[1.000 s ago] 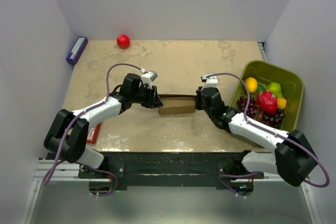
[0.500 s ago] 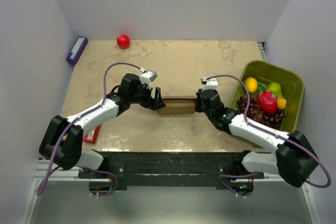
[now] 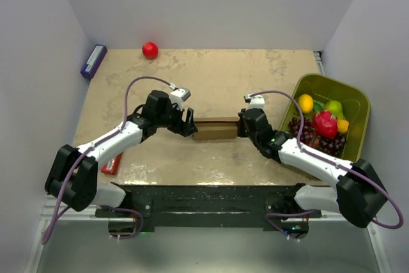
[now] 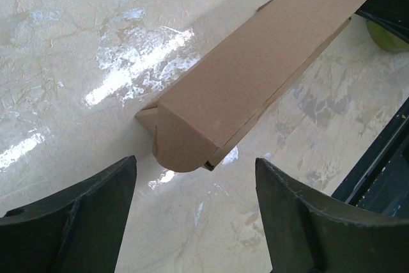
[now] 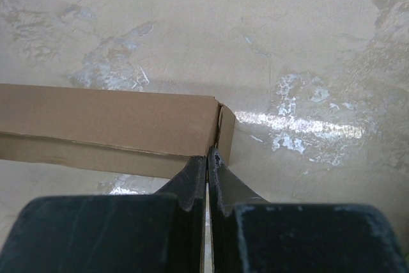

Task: Fold the paper box

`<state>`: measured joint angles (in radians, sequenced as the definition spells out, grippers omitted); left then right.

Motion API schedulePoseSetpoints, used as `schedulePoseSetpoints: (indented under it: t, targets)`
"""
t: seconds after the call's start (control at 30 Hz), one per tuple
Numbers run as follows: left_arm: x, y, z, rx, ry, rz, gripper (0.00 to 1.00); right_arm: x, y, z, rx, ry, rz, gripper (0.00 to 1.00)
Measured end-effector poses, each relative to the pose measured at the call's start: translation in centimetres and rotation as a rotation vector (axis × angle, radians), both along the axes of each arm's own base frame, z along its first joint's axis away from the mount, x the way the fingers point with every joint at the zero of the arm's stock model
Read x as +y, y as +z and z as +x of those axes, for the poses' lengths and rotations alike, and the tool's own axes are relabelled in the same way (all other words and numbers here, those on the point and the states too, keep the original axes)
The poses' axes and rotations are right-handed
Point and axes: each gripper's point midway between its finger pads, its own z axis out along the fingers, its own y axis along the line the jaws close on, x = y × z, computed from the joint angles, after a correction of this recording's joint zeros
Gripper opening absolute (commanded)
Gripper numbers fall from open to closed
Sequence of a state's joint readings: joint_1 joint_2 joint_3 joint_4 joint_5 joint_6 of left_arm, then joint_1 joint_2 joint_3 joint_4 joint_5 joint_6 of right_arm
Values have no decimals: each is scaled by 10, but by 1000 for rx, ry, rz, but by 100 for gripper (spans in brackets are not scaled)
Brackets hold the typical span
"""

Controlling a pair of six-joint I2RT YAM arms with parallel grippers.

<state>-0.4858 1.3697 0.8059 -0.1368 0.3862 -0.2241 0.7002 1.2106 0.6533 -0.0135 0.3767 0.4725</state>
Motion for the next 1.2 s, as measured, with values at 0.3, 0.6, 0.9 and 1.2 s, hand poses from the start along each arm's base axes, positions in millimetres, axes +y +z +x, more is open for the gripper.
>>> schedulePoseSetpoints:
  t: [0.3,0.6,0.9,1.2]
  targets:
    - [-2,-3,7,-13,10,0,51,0,0,-1,17,0,-12,0]
    - [-6,-9,12,-10,6,-6,26,2,3,-1,31,4,-13,0]
    - [-7,-6,19,-22,14,1,15,3,2,-2,40,14,-13,12]
    - [-7,-5,25,-21,19,25,12,8,-2,-9,84,19,24,26]
